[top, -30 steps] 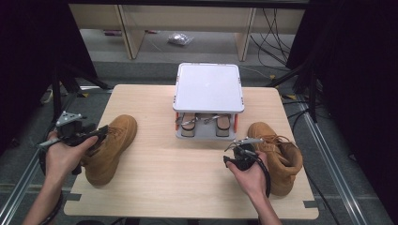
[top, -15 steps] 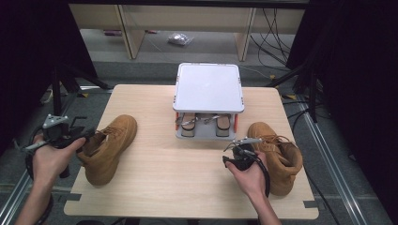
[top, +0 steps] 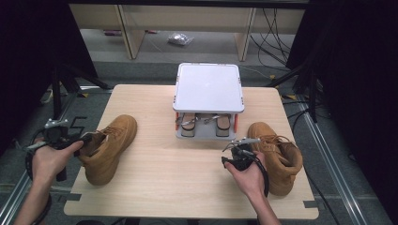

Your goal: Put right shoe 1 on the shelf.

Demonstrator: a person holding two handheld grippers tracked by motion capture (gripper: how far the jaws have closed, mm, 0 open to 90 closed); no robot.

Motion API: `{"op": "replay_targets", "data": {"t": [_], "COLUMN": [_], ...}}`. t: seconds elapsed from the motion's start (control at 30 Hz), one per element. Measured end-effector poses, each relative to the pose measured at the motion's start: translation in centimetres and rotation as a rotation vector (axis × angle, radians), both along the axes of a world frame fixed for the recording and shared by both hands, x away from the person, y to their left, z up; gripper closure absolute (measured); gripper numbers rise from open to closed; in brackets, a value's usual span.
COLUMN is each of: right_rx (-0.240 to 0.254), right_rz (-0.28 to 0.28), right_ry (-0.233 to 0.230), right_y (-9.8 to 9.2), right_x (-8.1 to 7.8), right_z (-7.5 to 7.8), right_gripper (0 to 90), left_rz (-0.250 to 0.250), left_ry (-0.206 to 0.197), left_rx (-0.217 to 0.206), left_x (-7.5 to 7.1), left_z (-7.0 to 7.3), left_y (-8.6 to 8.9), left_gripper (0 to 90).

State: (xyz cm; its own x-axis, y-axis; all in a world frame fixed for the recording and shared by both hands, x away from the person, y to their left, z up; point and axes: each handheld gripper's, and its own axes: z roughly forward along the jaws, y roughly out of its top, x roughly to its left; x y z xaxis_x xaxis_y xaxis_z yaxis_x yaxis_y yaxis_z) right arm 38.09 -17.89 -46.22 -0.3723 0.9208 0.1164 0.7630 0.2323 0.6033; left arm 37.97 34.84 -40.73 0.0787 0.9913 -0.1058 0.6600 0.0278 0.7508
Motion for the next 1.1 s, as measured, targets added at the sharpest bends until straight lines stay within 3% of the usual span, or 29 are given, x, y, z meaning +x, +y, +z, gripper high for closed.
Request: {"op": "replay_targets", "data": {"t": [0.07, 0.27, 0.7, 0.87, 0.9, 0.93, 1.03, 1.07, 1.1], "right_rx": [0.012, -0.011, 0.001, 0.0, 0.002, 0.004, 0.004, 0.008, 0.006], "right_rz": [-0.007, 0.012, 0.013, 0.009, 0.017, 0.017, 0.017, 0.024, 0.016], "right_ry": [0.007, -0.009, -0.001, 0.009, 0.017, 0.017, 0.014, 0.011, 0.019], "right_y": [0.1, -0.1, -0.1, 0.0, 0.0, 0.0, 0.0, -0.1, -0.1], "right_x": [0.0, 0.1, 0.2, 0.2, 0.2, 0.2, 0.1, 0.2, 0.1], "right_z": [-0.1, -0.1, -0.3, -0.4, -0.4, -0.4, -0.5, -0.5, -0.5], "right_gripper": [52.1, 52.1, 51.8, 51.7, 51.7, 51.7, 51.7, 51.6, 51.6], "left_rz": [-0.016, -0.03, -0.028, -0.039, -0.03, -0.034, -0.019, -0.047, -0.046], "left_ry": [0.036, 0.084, 0.224, 0.291, 0.275, 0.312, 0.323, 0.33, 0.325], "left_rx": [0.017, 0.007, 0.005, 0.038, 0.029, 0.07, 0.116, 0.177, 0.202], "left_x": [0.2, 0.6, 1.9, 2.5, 2.5, 2.6, 2.7, 2.7, 2.7], "left_z": [-0.3, -0.3, -0.1, 0.1, -0.1, 0.2, 0.3, 0.4, 0.4], "left_y": [0.1, 0.1, -0.4, -0.7, -0.9, -1.0, -1.6, -1.8, -2.1], "left_gripper": [49.5, 52.5, 61.6, 67.5, 69.4, 71.4, 76.3, 77.1, 78.2]}}
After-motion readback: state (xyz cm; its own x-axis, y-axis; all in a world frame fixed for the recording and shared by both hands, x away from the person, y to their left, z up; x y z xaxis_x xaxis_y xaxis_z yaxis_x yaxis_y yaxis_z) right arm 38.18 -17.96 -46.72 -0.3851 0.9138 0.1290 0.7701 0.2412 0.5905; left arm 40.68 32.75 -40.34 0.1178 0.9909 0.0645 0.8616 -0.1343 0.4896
